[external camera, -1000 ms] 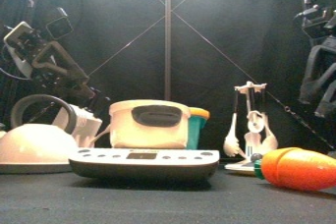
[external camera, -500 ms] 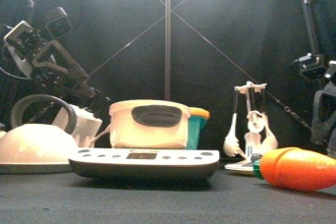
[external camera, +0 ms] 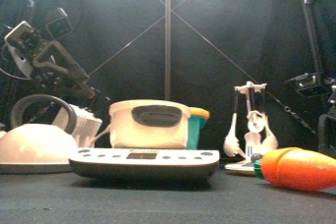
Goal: Grab cleaver handle
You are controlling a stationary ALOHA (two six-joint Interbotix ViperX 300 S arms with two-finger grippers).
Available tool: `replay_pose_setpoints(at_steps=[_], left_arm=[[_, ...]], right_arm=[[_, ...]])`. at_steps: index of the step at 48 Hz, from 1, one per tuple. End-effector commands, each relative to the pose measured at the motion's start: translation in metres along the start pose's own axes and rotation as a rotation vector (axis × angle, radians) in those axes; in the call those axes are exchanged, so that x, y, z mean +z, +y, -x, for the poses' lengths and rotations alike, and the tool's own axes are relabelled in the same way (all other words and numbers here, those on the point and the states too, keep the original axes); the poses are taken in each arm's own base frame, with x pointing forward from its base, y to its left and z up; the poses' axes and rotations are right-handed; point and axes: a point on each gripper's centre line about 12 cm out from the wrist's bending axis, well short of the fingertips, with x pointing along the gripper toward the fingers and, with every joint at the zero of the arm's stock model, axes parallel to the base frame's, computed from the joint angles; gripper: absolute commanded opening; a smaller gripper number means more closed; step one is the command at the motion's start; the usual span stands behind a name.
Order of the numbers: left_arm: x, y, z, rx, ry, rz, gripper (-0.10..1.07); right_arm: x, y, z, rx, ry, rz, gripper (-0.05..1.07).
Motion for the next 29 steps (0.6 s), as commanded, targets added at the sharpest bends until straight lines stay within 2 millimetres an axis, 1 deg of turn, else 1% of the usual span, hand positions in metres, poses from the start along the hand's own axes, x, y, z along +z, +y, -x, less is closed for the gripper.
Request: replay_pose_setpoints(at_steps=[1, 11, 16, 19, 24, 29], left_arm=[[0.004, 0.000, -0.001, 0.002, -0.013, 0.001, 0.93], [0.004, 0.001, -0.001, 0.003, -0.014, 0.000, 0.93], [0.007, -0.001, -0.001, -0.004, -0.023, -0.006, 0.93], [0.010, -0.003, -0.001, -0.011, -0.037, -0.011, 0.93], [0.017, -0.004, 0.002, -0.015, -0.064, -0.013, 0.93], [0.023, -0.005, 0.005, -0.019, -0.090, -0.011, 0.93]], right_arm=[[-0.003, 0.000, -0.001, 0.007, 0.020, 0.001, 0.81], [-0.002, 0.005, 0.000, 0.028, 0.023, 0.003, 0.58], [0.003, 0.015, 0.003, 0.069, 0.003, 0.016, 0.50], [0.007, 0.023, 0.006, 0.100, -0.013, 0.028, 0.48], [0.014, 0.034, 0.012, 0.146, -0.036, 0.032, 0.48], [0.019, 0.041, 0.017, 0.182, -0.055, 0.030, 0.48]])
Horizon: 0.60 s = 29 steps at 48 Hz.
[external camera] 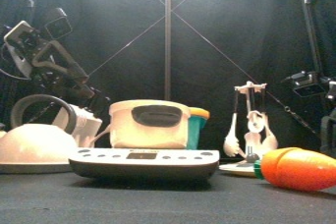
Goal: Grab cleaver handle
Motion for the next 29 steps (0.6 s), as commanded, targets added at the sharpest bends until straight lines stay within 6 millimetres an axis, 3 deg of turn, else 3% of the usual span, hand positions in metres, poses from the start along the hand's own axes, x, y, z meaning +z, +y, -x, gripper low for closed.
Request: replay_pose_setpoints(at_steps=[1, 18, 24, 26, 29], left_arm=[[0.015, -0.002, -0.001, -0.009, -0.053, -0.001, 0.93], [0.020, -0.003, 0.000, -0.009, -0.068, 0.006, 0.93], [0.026, -0.002, -0.001, -0.002, -0.087, 0.035, 0.93], [0.038, 0.001, -0.004, 0.023, -0.120, 0.118, 0.93], [0.042, 0.002, -0.005, 0.039, -0.129, 0.168, 0.93]], right_arm=[[0.008, 0.012, 0.006, 0.052, -0.026, -0.005, 0.48], [0.028, 0.025, 0.020, 0.138, -0.116, 0.019, 0.48], [0.040, 0.039, 0.028, 0.198, -0.168, 0.057, 0.49], [0.049, 0.053, 0.034, 0.242, -0.196, 0.078, 0.49], [0.056, 0.059, 0.035, 0.250, -0.206, 0.077, 0.49]])
